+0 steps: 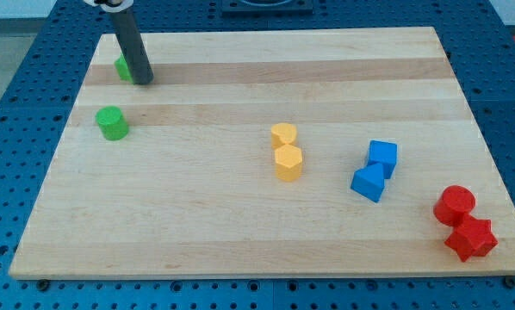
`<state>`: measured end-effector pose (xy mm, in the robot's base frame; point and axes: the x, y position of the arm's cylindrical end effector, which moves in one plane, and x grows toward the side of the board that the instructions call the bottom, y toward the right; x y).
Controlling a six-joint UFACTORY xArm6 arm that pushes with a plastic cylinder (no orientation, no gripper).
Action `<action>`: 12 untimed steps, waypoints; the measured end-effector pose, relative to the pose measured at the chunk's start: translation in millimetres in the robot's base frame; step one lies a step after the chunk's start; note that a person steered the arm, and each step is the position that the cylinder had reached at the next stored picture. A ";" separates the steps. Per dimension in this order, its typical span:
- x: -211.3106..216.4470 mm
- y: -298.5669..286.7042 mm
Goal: Place the green circle below the green star
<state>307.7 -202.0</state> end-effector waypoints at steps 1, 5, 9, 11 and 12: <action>54.2 26.8; 127.0 -17.4; 105.9 -47.6; 82.4 -46.9; 73.9 -46.9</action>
<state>381.6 -248.9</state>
